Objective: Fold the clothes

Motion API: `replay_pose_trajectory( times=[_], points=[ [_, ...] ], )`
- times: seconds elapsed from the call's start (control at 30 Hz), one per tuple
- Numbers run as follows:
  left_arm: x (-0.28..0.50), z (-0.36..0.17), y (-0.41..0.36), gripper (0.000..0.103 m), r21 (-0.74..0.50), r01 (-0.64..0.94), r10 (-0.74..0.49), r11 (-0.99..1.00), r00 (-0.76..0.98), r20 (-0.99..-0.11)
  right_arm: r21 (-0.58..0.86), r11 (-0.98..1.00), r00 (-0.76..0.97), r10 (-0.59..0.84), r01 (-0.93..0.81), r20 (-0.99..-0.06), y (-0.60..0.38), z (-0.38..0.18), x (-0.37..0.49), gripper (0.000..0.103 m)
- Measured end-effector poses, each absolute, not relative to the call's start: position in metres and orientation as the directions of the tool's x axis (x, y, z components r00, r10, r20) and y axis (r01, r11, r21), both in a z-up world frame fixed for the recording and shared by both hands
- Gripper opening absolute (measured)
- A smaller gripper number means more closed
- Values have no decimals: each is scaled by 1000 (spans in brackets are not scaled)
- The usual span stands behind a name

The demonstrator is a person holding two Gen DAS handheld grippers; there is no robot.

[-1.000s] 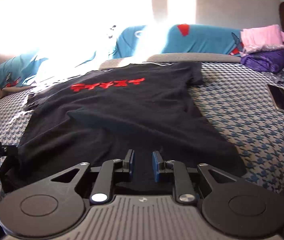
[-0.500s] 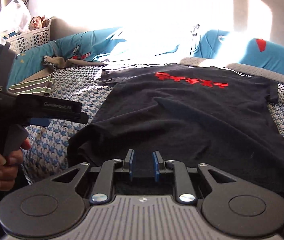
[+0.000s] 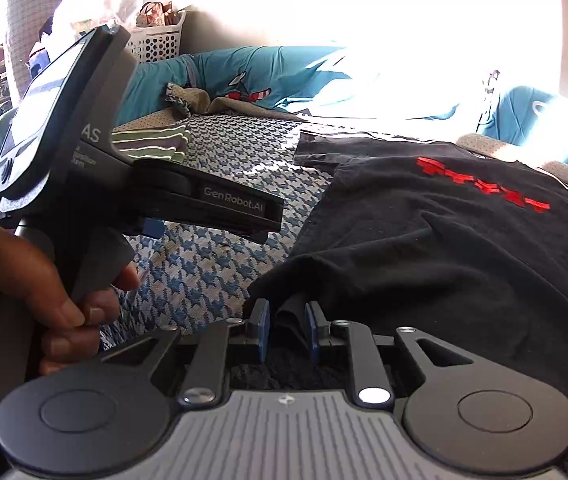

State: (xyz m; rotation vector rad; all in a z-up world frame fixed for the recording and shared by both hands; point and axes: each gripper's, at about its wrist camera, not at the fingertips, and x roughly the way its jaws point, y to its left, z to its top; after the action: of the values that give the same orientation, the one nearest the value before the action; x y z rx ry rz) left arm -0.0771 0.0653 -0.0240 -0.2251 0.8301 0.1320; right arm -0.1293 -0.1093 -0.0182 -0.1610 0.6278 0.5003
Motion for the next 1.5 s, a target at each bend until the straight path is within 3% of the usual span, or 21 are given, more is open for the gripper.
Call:
replay_pose_trajectory(
  times=[0.17,0.43,0.57,0.7,0.87,0.93,1.03,1.23,1.5],
  points=[
    [-79,-23,82,103,-173,-250,40,953,669,-742,-82,843,698,380,-531,-607,-85,-28,-123,28],
    [-82,-23,93,103,-199,-268,34,943,671,-741,-273,801,738,282,-532,-613,-61,-53,-118,25],
    [-83,-20,92,103,-203,-264,36,943,686,-727,-231,821,729,289,-522,-621,-64,-50,-113,8],
    [-88,-9,95,103,-192,-284,81,939,727,-682,4,832,654,439,-555,-616,-72,-27,-107,7],
    [-88,-4,91,103,-132,-285,130,949,740,-660,165,848,583,475,-503,-659,-79,-28,-92,13],
    [-87,-5,88,103,-119,-270,126,956,739,-662,138,842,587,472,-522,-658,-82,-28,-98,20],
    [-86,-5,80,103,-101,-241,117,965,742,-660,76,826,604,468,-559,-645,-89,-22,-116,21],
    [-87,-6,57,103,-85,-146,57,986,760,-648,35,899,685,357,-436,-635,-144,-17,-138,27],
    [-83,-8,20,103,-81,-6,-48,997,764,-643,130,959,669,270,-252,-692,-208,-25,-151,27]
  ],
)
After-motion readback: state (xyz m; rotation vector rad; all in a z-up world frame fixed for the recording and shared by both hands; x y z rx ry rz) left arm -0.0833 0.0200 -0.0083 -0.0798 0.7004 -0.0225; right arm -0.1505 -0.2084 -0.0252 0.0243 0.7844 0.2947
